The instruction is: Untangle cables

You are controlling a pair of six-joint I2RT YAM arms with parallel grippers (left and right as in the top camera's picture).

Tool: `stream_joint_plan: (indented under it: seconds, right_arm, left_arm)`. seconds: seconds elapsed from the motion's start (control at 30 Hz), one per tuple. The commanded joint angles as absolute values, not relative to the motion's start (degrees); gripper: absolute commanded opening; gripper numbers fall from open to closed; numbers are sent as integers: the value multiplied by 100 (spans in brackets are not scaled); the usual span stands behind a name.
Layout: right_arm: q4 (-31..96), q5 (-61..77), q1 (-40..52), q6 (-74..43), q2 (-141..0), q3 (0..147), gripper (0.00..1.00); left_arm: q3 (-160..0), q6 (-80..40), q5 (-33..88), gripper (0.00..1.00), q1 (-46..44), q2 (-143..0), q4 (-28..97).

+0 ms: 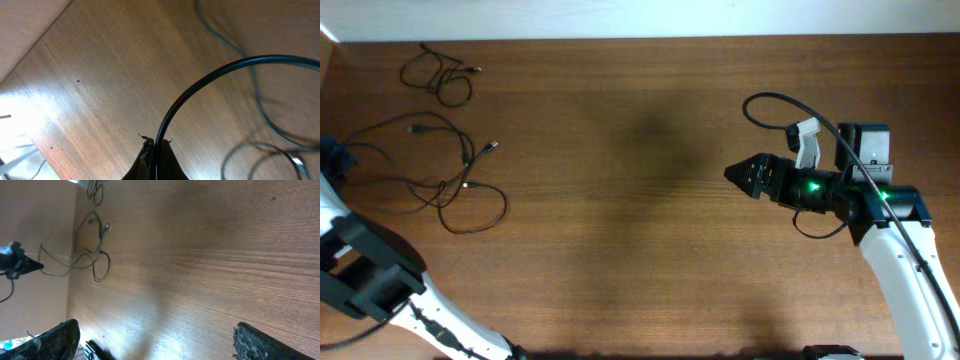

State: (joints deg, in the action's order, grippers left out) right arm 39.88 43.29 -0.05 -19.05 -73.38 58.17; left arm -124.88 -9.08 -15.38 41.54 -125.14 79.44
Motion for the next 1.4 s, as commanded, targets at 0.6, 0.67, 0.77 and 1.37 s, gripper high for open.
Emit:
stream_joint_plan:
  seconds: [0.6,0.67,0.77,1.37]
  right_arm:
    - [3992,4281,36,-1826,-7345,5852,98]
    - [4016,4278,36,-1824,-7345,5852,98]
    - [4010,4278,36,-1826,-7345,5852,98]
    - [3970,4281,36,-1826,-7345,5852,98]
  left_arm:
    - [-12551,-980,-2250,11,5301,-13758,7577]
    - [-12551,-982,-2392,11,5400,-13758,7612]
    - [-12551,-982,-2410,21,5621,-13760,7679]
    - [-12551,-554,574,43,5957,-13769,7658]
